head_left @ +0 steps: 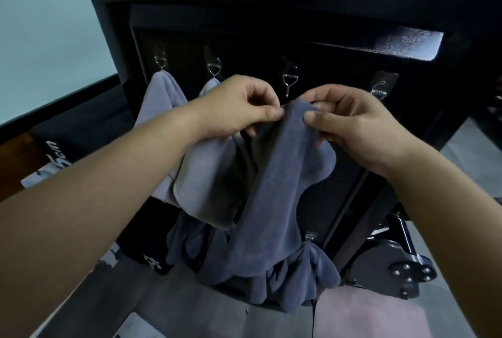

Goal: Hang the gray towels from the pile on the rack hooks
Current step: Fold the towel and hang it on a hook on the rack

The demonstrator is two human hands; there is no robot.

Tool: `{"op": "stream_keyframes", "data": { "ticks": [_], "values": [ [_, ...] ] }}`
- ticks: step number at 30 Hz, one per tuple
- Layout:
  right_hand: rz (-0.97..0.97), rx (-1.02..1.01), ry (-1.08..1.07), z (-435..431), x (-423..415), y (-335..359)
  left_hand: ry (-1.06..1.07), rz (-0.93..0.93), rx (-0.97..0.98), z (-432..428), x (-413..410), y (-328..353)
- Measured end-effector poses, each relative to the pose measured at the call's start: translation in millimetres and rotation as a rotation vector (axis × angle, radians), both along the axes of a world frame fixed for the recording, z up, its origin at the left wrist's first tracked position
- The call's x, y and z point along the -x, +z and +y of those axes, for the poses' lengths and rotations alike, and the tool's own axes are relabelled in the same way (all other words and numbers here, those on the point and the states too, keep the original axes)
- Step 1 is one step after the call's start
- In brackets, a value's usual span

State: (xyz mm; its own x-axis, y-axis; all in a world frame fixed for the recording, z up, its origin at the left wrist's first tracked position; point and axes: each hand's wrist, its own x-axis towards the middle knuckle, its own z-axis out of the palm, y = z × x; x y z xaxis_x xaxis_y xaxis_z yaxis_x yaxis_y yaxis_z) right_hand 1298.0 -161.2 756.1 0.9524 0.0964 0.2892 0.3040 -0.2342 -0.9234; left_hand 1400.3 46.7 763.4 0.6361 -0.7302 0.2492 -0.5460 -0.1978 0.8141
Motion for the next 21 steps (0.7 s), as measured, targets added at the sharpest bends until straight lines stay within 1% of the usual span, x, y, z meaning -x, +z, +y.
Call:
{"op": "stream_keyframes", "data": {
  "ticks": [3, 4, 5, 7, 9, 12, 14, 16, 18, 21],
  "values": [
    [-0.038, -0.081, -0.152, 1, -14, 2, 0.047, 0.172, 0.125, 0, -22, -7],
    [-0.061, -0.090, -0.203, 1, -18, 1, 0.056, 0.187, 0.157, 0, -28, -9],
    [-0.085, -0.076, -0.251, 1, -22, -2, 0.067, 0.159, 0.181, -2, -33, -11],
    [-0.138, 0.027, -0.357, 2, -31, -9, 0.080, 0.045, 0.221, -7, -42, -15],
    [-0.208, 0.181, -0.493, 0, -38, -16, 0.074, -0.090, 0.235, -12, -49, -19],
    [-0.311, 0.369, -0.649, -1, -44, -25, 0.110, -0.373, 0.214, -18, -53, -33],
    [-0.398, 0.512, -0.714, 1, -45, -31, 0.138, -0.500, 0.221, -18, -54, -43],
    [-0.476, 0.624, -0.740, 2, -44, -37, 0.166, -0.600, 0.234, -19, -54, -53],
    [-0.505, 0.712, -0.732, 3, -43, -40, 0.227, -0.702, 0.234, -23, -53, -62],
    [-0.513, 0.788, -0.690, 6, -37, -42, 0.308, -0.749, 0.243, -28, -50, -69]
  ]
}}
